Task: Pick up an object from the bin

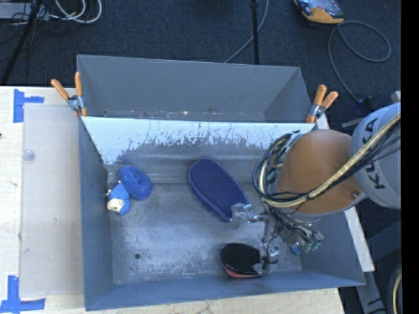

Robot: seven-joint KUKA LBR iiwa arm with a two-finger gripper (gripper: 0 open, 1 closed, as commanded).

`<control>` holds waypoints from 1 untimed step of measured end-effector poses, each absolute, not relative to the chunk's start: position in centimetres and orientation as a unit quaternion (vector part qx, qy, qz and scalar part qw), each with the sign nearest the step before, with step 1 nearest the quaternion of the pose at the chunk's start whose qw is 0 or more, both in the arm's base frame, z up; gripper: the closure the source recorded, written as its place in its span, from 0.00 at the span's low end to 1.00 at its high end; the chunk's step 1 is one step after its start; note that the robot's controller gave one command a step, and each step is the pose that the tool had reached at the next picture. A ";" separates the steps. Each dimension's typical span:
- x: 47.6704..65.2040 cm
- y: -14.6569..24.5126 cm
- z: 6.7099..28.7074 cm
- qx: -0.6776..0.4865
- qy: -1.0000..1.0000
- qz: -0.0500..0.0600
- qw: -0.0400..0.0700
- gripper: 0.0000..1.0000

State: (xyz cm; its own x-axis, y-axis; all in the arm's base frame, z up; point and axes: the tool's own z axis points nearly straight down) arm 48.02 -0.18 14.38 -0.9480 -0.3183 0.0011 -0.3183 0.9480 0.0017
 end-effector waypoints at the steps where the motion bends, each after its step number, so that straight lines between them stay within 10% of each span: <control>1: 48.1 -0.6 7.9 0.209 -0.978 0.000 -0.004 0.00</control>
Offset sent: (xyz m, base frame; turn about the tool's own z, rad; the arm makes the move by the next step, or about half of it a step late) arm -0.0050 -0.0024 -0.0738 0.0839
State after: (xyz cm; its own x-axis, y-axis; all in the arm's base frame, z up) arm 48.14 -0.59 7.90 -0.9128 -0.4084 -0.0083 -0.4084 0.9128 -0.0019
